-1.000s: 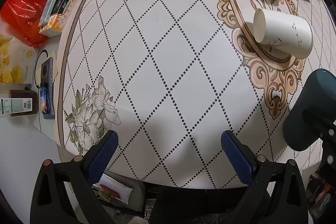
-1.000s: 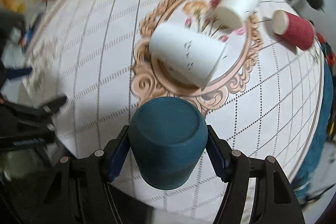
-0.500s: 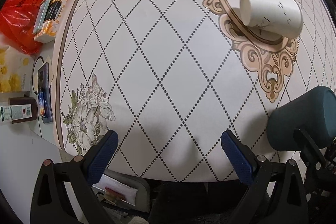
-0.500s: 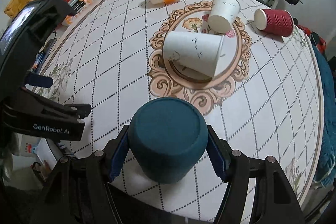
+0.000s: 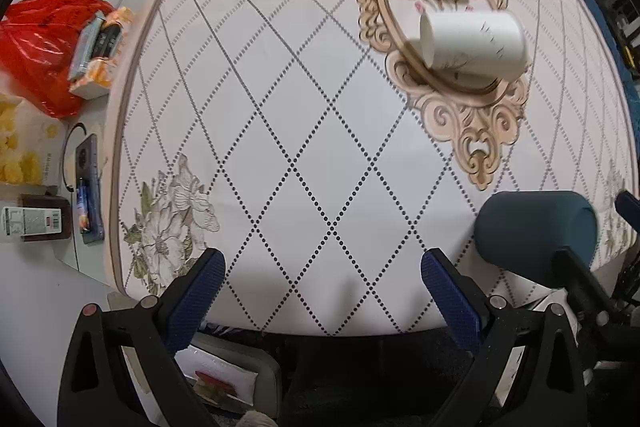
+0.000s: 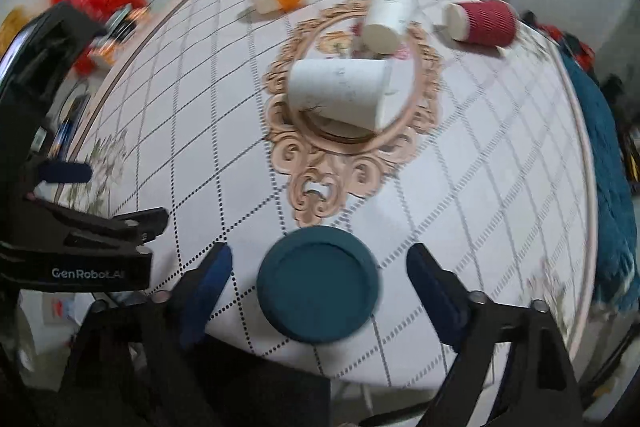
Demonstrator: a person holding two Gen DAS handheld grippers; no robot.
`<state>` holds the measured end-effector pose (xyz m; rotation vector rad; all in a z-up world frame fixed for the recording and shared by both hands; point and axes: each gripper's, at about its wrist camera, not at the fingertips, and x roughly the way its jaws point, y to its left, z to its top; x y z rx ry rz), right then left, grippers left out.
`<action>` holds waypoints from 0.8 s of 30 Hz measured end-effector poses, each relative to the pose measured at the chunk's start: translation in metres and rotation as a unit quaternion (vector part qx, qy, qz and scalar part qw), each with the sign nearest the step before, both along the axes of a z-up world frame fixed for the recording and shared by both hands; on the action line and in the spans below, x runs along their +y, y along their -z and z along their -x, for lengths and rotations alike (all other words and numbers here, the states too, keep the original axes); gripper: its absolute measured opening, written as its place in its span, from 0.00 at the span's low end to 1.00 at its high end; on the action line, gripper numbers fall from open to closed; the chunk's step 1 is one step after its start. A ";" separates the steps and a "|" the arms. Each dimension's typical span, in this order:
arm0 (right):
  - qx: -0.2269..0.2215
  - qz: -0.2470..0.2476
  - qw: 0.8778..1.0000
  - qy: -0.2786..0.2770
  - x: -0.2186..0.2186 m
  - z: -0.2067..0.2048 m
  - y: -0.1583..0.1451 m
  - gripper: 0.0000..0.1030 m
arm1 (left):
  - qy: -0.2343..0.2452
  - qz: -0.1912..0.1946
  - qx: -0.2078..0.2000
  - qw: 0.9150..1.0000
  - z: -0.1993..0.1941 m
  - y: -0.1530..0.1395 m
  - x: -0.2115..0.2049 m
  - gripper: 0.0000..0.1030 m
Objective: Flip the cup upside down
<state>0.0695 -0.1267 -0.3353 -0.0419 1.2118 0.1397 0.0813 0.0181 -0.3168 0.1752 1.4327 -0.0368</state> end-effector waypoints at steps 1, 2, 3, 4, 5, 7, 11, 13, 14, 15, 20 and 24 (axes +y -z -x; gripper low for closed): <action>0.000 0.000 1.000 0.013 -0.004 0.003 -0.005 0.90 | 0.000 0.005 -0.004 1.000 0.002 -0.006 -0.001 0.98; 0.000 0.006 0.999 0.033 -0.010 0.009 -0.013 0.90 | -0.002 0.009 -0.008 1.000 0.005 -0.011 0.000 0.98; -0.003 0.011 0.999 0.051 -0.016 0.014 -0.020 0.93 | -0.004 0.013 -0.012 1.000 0.009 -0.018 -0.001 0.98; -0.003 0.017 0.998 0.067 -0.021 0.019 -0.025 0.93 | -0.005 0.019 -0.013 1.000 0.012 -0.023 -0.002 0.98; -0.001 0.022 0.996 0.087 -0.027 0.026 -0.032 0.93 | -0.006 0.026 -0.016 1.000 0.016 -0.029 -0.001 0.98; 0.001 0.029 0.994 0.109 -0.035 0.036 -0.041 0.94 | -0.008 0.033 -0.023 0.999 0.023 -0.040 0.000 0.98; 0.016 0.051 0.988 0.144 -0.050 0.058 -0.058 0.95 | -0.004 0.049 -0.041 0.998 0.042 -0.065 -0.010 0.98; 0.018 0.054 0.987 0.150 -0.055 0.067 -0.064 0.95 | -0.002 0.052 -0.050 0.997 0.051 -0.077 -0.016 0.98; 0.014 0.056 0.987 0.152 -0.058 0.073 -0.069 0.95 | -0.002 0.053 -0.055 0.997 0.056 -0.083 -0.019 0.98; 0.011 0.057 0.987 0.152 -0.060 0.079 -0.074 0.95 | -0.002 0.056 -0.060 0.997 0.061 -0.088 -0.021 0.98; -0.011 0.048 0.986 0.158 -0.074 0.104 -0.104 0.95 | -0.008 0.058 -0.086 0.995 0.082 -0.118 -0.029 0.98; -0.029 0.037 0.986 0.159 -0.082 0.120 -0.127 0.95 | -0.007 0.060 -0.106 0.993 0.097 -0.141 -0.032 0.98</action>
